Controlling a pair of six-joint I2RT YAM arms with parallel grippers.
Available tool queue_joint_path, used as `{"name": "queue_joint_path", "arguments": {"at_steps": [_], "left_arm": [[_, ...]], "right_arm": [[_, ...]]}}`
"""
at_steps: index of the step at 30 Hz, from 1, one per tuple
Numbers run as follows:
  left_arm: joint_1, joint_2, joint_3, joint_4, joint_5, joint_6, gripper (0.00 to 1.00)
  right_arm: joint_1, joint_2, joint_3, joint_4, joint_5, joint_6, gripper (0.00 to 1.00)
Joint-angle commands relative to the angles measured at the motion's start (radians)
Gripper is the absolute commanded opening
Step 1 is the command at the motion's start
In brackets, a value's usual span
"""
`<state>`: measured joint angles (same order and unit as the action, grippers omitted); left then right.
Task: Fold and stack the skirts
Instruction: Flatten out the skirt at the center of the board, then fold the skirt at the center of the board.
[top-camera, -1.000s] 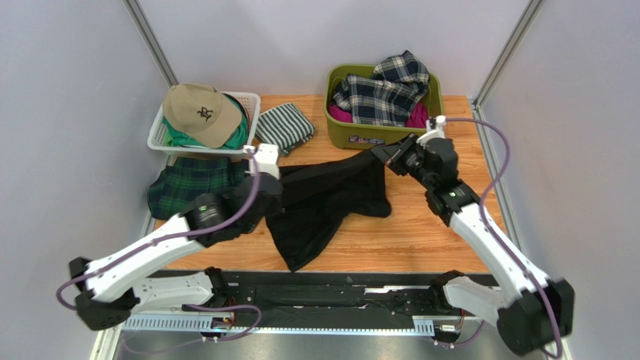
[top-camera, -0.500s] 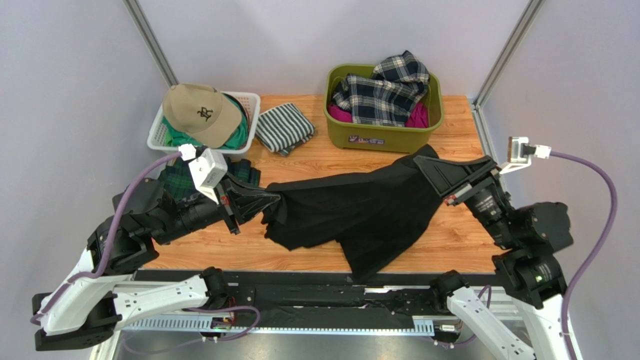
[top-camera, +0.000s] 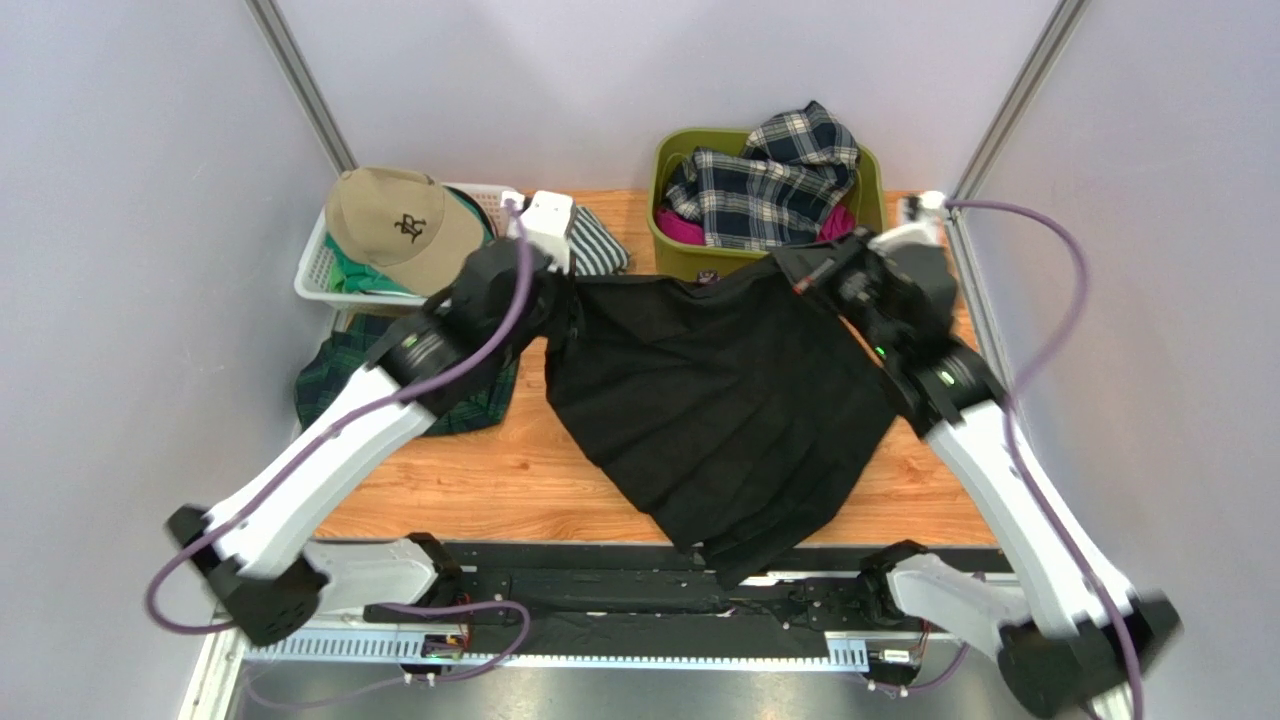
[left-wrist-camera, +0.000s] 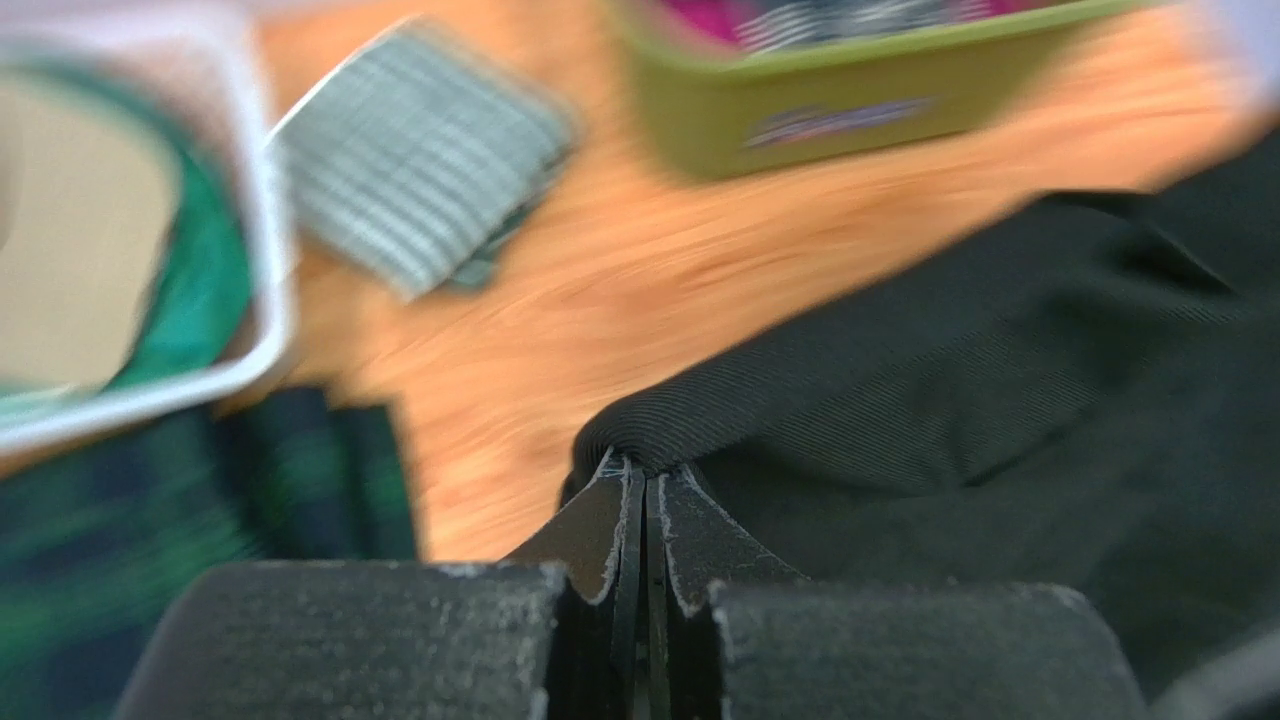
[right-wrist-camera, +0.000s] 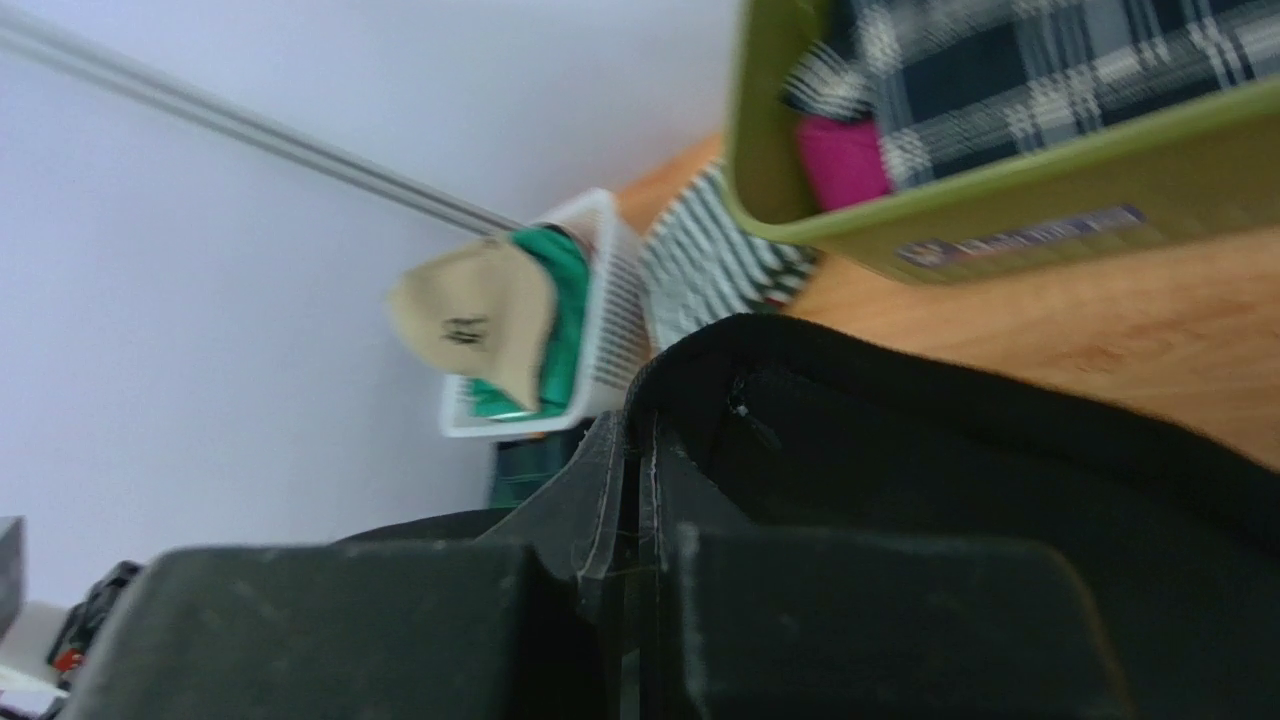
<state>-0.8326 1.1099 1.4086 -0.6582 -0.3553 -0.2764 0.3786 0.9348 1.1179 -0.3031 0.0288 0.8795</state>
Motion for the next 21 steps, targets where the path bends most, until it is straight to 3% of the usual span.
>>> {"name": "queue_joint_path", "arguments": {"at_steps": [1, 5, 12, 16, 21], "left_arm": [[0.187, 0.177, -0.011, -0.005, -0.076, -0.057, 0.0], [0.201, 0.28, -0.002, 0.098, -0.028, 0.014, 0.0], [0.202, 0.341, 0.0, 0.117, 0.035, 0.031, 0.0], [0.193, 0.298, -0.12, 0.153, 0.235, -0.004, 0.0], [0.023, 0.257, -0.229, 0.209, 0.272, -0.037, 0.0]], "right_arm": [[-0.038, 0.27, 0.015, 0.114, 0.004, 0.013, 0.0], [-0.076, 0.45, 0.075, 0.144, -0.112, 0.004, 0.0], [-0.118, 0.519, 0.065, 0.154, -0.105, -0.008, 0.0], [-0.176, 0.506, -0.001, 0.136, -0.174, -0.01, 0.0], [-0.24, 0.475, -0.038, 0.046, -0.216, -0.18, 0.0]]}}
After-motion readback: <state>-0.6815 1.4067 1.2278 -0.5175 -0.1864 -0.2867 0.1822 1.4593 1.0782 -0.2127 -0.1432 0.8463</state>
